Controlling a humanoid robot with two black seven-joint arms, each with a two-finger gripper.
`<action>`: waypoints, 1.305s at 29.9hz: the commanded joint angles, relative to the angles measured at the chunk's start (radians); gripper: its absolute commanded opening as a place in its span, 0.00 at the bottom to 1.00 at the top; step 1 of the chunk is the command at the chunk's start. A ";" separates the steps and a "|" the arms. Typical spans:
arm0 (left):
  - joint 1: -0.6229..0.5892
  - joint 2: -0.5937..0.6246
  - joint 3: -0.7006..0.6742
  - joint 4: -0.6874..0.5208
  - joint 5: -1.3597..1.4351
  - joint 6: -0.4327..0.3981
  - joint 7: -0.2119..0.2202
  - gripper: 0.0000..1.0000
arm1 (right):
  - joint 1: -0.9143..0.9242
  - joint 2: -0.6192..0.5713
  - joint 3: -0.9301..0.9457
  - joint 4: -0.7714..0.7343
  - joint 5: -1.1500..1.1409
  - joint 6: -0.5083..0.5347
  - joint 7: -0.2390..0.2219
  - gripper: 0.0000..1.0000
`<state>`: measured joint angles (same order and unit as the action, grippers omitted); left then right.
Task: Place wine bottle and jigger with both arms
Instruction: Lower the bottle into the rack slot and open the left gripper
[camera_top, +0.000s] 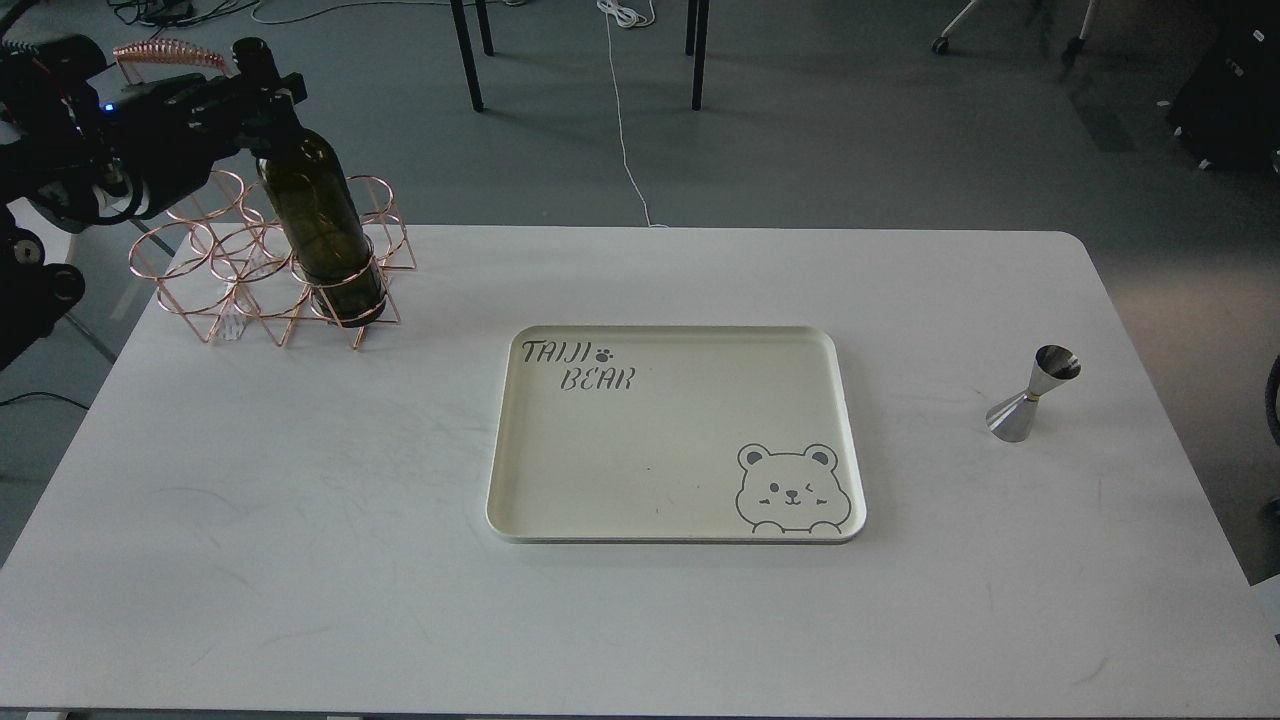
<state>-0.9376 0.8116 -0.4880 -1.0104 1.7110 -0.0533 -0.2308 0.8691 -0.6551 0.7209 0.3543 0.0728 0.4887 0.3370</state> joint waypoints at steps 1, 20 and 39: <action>-0.001 0.001 0.014 0.000 -0.024 0.000 -0.001 0.47 | -0.001 0.000 0.000 0.000 -0.001 0.000 -0.001 1.00; 0.006 -0.002 0.014 0.000 -0.025 0.006 -0.001 0.75 | -0.001 0.000 0.000 0.000 -0.001 0.000 0.001 1.00; 0.005 -0.005 0.031 0.001 -0.028 0.007 0.007 0.25 | -0.001 0.002 0.000 0.000 0.001 0.000 0.004 1.00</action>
<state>-0.9321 0.8094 -0.4571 -1.0111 1.6895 -0.0460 -0.2296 0.8677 -0.6534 0.7210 0.3543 0.0734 0.4887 0.3406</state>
